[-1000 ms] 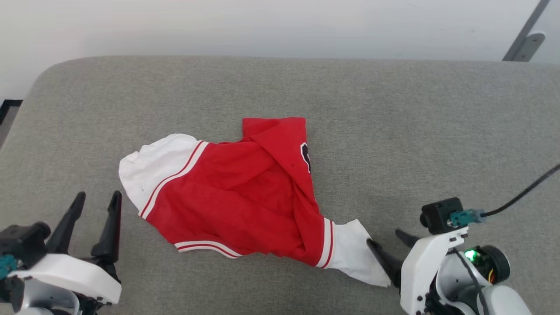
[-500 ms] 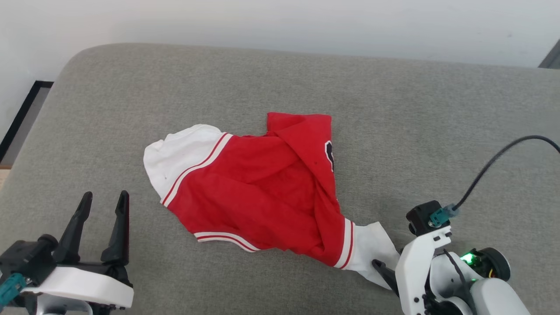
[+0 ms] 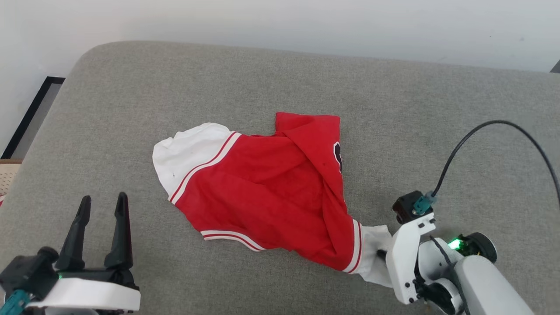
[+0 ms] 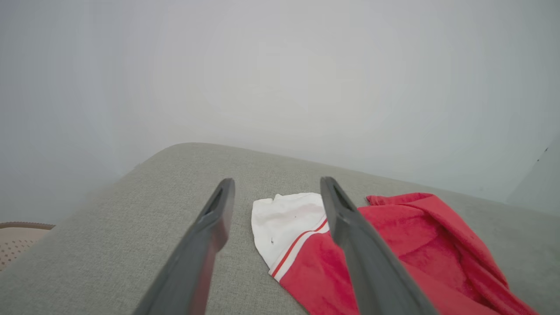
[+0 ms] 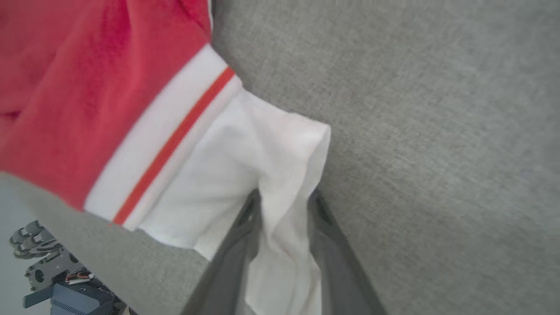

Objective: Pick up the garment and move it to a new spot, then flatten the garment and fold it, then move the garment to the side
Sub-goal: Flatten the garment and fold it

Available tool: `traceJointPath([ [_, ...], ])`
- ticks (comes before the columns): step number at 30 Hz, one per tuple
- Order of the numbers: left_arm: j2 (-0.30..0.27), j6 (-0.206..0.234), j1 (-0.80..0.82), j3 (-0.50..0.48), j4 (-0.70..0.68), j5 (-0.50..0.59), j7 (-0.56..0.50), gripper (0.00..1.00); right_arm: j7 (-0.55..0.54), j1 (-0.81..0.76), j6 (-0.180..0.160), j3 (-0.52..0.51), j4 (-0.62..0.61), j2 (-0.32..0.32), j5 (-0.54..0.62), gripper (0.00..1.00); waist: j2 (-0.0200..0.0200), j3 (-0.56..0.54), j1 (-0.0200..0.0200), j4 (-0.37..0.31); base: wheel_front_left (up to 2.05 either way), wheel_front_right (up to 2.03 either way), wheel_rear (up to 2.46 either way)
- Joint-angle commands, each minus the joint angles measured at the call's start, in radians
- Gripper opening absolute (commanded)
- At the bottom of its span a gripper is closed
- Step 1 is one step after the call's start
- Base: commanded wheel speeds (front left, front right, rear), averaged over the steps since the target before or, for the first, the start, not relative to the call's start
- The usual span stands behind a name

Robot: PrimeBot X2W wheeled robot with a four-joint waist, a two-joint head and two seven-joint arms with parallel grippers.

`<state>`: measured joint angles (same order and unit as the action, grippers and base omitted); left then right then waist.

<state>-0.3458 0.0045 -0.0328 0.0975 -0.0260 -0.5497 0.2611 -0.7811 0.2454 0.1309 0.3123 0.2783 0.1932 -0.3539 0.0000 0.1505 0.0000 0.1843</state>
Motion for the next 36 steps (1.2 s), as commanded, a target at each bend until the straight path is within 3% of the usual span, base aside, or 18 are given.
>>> traceJointPath([
  [1, 0.021, -0.015, -0.02, -0.026, -0.005, 0.017, 0.005, 1.0, -0.001, -0.003, 0.0, 0.019, 0.029, 0.003, -0.021, 0.0, 0.0, -0.004, 0.0, -0.002, 0.0, 0.0, 0.0],
  [8, 0.089, -0.067, -0.052, -0.101, -0.007, 0.073, 0.005, 1.0, -0.034, 0.042, 0.0, -0.007, -0.059, 0.064, -0.079, 0.0, 0.0, -0.022, 0.0, -0.015, 0.0, 0.0, 0.0],
  [20, 0.151, -0.118, -0.053, -0.156, 0.006, 0.129, 0.005, 1.0, -0.119, 0.079, 0.0, -0.207, -0.178, 0.151, -0.056, 0.0, 0.0, -0.028, 0.0, -0.022, 0.0, 0.0, 0.0],
  [26, 0.169, -0.128, -0.047, -0.162, 0.015, 0.139, 0.005, 1.0, -0.1, 0.098, 0.0, -0.298, -0.094, 0.167, -0.012, 0.0, 0.0, -0.025, 0.0, -0.014, 0.0, 0.0, 0.0],
  [31, 0.174, -0.133, -0.038, -0.161, 0.024, 0.144, 0.005, 1.0, -0.009, 0.131, 0.0, -0.315, 0.048, 0.16, 0.017, 0.0, 0.0, -0.022, 0.0, -0.007, 0.0, 0.0, 0.0],
  [32, 0.175, -0.134, -0.038, -0.161, 0.026, 0.144, 0.005, 1.0, 0.011, 0.138, 0.0, -0.315, 0.079, 0.154, 0.018, 0.21, 0.0, -0.023, 0.0, -0.007, 0.0, 0.0, 0.0],
  [34, 0.176, -0.135, -0.038, -0.16, 0.03, 0.143, 0.005, 1.0, 0.043, 0.15, 0.0, -0.31, 0.134, 0.146, 0.029, 1.0, 0.0, -0.028, 0.0, -0.006, 0.0, 0.0, 0.0],
  [36, 0.174, -0.134, -0.04, -0.157, 0.032, 0.145, 0.005, 1.0, 0.07, 0.163, 0.0, -0.3, 0.164, 0.146, 0.032, 1.0, 0.0, -0.032, 0.0, -0.004, 0.0, 0.0, 0.0],
])
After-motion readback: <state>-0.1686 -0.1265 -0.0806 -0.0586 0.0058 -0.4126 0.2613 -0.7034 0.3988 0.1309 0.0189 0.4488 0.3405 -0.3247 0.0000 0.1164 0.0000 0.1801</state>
